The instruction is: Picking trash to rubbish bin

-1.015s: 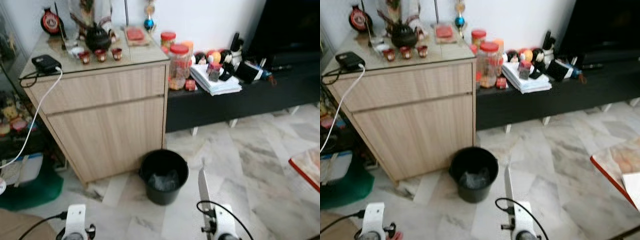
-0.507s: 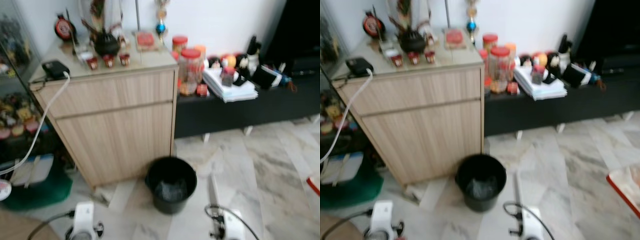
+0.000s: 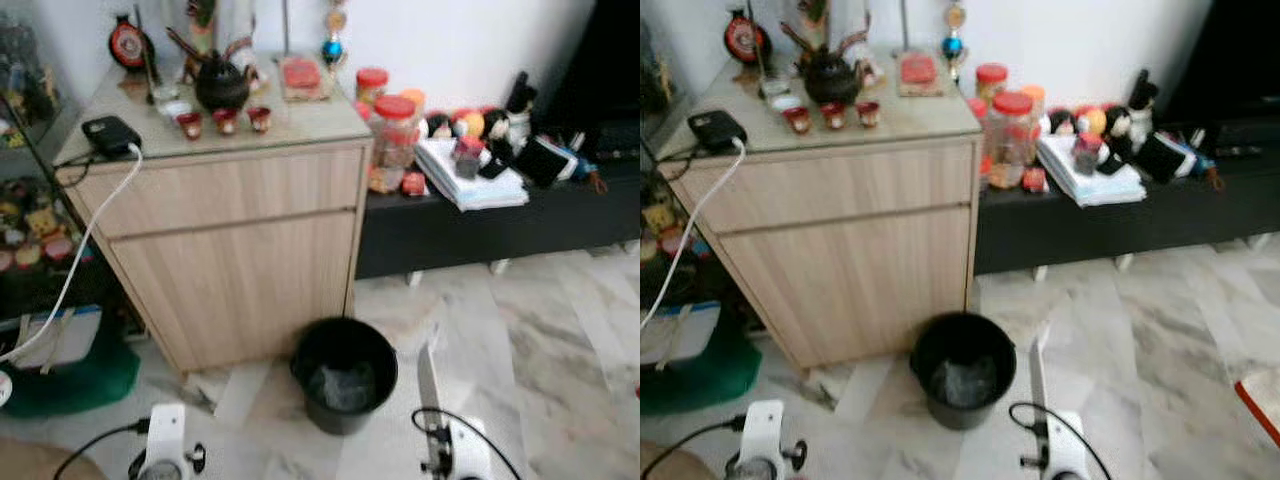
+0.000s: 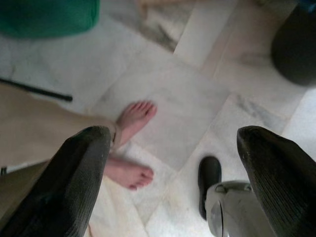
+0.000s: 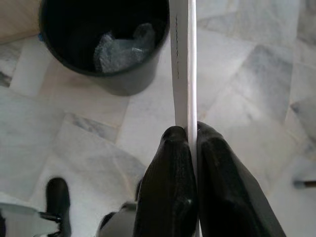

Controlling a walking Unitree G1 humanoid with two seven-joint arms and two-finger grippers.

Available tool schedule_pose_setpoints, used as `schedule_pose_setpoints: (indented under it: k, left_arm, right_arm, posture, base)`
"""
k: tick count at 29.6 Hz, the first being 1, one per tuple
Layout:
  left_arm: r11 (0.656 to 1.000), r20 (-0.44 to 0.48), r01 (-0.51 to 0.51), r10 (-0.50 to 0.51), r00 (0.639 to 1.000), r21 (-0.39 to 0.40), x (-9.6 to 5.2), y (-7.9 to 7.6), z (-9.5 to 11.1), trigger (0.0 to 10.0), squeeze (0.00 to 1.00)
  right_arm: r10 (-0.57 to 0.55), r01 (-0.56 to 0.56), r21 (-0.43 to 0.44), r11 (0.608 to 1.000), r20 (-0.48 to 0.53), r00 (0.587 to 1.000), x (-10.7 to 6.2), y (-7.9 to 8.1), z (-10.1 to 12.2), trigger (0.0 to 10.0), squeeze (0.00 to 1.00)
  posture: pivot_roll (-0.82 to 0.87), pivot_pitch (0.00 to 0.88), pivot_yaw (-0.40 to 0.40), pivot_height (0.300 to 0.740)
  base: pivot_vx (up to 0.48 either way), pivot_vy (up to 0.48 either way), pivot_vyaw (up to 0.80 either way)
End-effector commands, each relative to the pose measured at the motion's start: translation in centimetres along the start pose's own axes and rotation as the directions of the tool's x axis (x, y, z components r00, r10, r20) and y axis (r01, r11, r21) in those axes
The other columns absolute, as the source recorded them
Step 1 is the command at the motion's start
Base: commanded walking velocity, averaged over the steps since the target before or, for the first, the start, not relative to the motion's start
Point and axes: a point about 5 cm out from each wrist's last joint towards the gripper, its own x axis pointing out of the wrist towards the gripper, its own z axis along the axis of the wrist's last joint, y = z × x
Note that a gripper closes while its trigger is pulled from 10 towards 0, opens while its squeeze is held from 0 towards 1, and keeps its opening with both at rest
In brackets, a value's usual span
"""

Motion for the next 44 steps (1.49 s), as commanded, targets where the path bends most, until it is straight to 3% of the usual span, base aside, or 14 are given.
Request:
schedule_pose_setpoints:
  k: [1, 44]
  left_arm:
    - [1.0, -0.004, 0.006, -0.006, 1.0, -0.004, 0.03, -0.2, 0.09, 10.0, 0.0]
    - [1.0, -0.009, 0.004, -0.004, 1.0, -0.01, -0.01, -0.07, -0.11, 10.0, 0.0]
  right_arm:
    - [0.003, -0.003, 0.014, 1.0, 0.001, 1.0, -0.03, 0.09, -0.1, 10.0, 0.0]
    - [0.03, -0.032, 0.062, 0.998, 0.034, 0.999, 0.07, 0.56, 0.43, 10.0, 0.0]
  posture:
    - [-0.02, 0.035, -0.027, 0.74]
    - [-0.01, 0.041, -0.03, 0.74]
  base:
    - [0.262, 0.0, 0.0]
    - [0.271, 0.0, 0.05]
